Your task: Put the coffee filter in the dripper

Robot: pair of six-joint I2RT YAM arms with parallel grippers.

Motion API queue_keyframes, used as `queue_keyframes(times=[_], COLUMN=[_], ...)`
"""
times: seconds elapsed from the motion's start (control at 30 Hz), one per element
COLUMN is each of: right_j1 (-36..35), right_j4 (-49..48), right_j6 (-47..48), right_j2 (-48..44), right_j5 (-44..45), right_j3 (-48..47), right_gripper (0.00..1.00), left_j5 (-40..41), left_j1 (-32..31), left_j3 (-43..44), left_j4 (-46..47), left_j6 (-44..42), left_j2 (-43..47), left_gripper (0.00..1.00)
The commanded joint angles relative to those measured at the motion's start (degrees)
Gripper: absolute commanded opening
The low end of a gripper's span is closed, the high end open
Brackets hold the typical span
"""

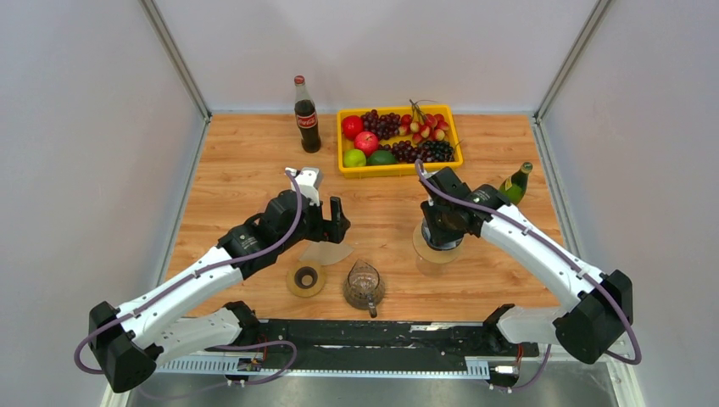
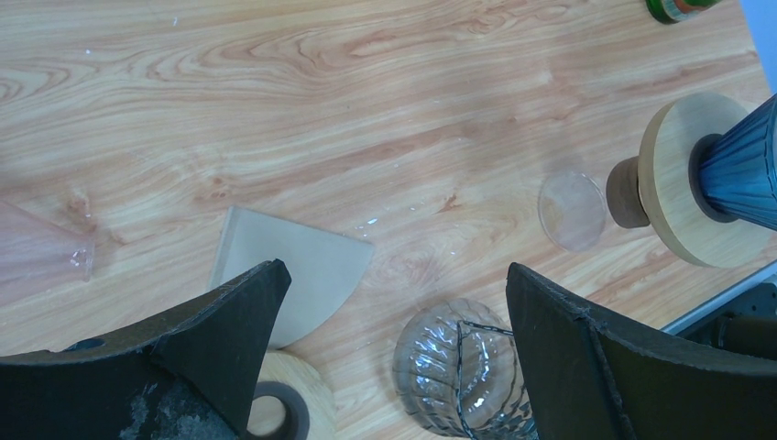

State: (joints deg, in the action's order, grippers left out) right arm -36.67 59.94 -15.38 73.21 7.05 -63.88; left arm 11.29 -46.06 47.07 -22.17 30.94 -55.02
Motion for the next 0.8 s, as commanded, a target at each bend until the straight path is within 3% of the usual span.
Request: queue_keyframes(times=[0.0,0.77], right_j1=[-0.1,-0.1], right_j4=[3.0,3.6], right_j6=[-1.4,-2.4], right_j2=[4.4,1.3], right_j5=[-2.6,-0.5], right_j3=[2.9,-5.1], right_gripper=[0.3,0.41], left_j5=[0.8,0.5], left_j1=[0.2,0.3], left_j3=[0.5,1.4], left_j4=[-0.5,-0.7], left_j6=[-0.7,-0.7], left_j2=[1.1,2.2], left_gripper=[1.0,1.0])
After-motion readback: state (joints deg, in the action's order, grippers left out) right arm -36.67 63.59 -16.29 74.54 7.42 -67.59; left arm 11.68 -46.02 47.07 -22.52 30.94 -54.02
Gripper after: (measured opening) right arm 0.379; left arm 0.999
